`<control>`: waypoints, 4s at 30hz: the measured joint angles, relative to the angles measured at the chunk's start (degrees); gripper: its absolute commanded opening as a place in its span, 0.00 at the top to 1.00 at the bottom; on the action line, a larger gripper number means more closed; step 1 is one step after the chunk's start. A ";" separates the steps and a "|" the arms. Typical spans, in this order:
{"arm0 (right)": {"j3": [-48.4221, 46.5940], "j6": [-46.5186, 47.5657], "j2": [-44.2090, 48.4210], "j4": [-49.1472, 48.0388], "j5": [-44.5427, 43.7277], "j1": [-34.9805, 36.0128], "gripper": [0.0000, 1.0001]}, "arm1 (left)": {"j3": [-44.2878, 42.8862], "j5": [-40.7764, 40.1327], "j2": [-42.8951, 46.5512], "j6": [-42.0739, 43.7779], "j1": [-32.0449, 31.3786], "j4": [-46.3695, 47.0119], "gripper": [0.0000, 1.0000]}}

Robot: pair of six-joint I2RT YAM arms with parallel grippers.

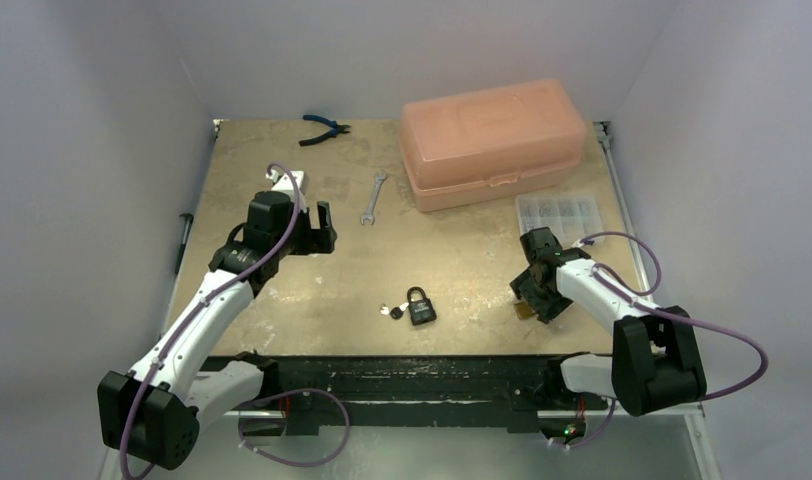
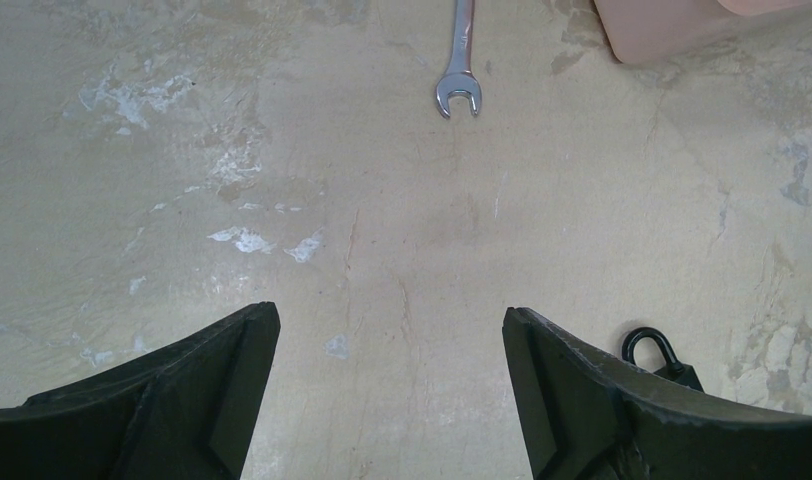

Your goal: Unlock with the key

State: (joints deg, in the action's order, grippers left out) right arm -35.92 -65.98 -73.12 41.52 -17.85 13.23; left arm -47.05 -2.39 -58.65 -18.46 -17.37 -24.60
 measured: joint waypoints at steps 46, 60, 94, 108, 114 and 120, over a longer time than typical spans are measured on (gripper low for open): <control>-15.52 36.72 -18.97 -19.12 10.05 14.14 0.76 | 0.00 -1.05 1.05 0.02 0.00 -0.33 0.12; -16.02 39.89 -17.42 -19.58 9.92 16.13 0.14 | 0.00 -2.01 0.98 -0.07 -0.15 -0.50 0.16; -10.32 36.74 7.91 -19.82 20.46 16.65 0.18 | 1.97 -11.08 -21.27 -14.97 -32.28 -1.09 0.54; -8.50 35.98 7.91 -20.24 21.90 16.65 0.19 | 3.58 -7.37 -24.39 -14.95 -32.28 4.48 0.68; -7.98 35.91 7.89 -20.44 21.88 16.65 0.18 | 3.96 -6.43 -24.79 -14.95 -32.28 5.35 0.73; -7.58 35.85 7.89 -20.52 21.86 16.65 0.18 | 5.22 -5.46 -24.94 -15.15 -32.28 6.80 1.00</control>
State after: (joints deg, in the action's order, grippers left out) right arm -43.51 -30.13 -65.23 20.99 4.01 29.89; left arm -41.82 -7.86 -83.59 -33.61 -49.65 -17.80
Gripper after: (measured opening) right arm 0.816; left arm 0.112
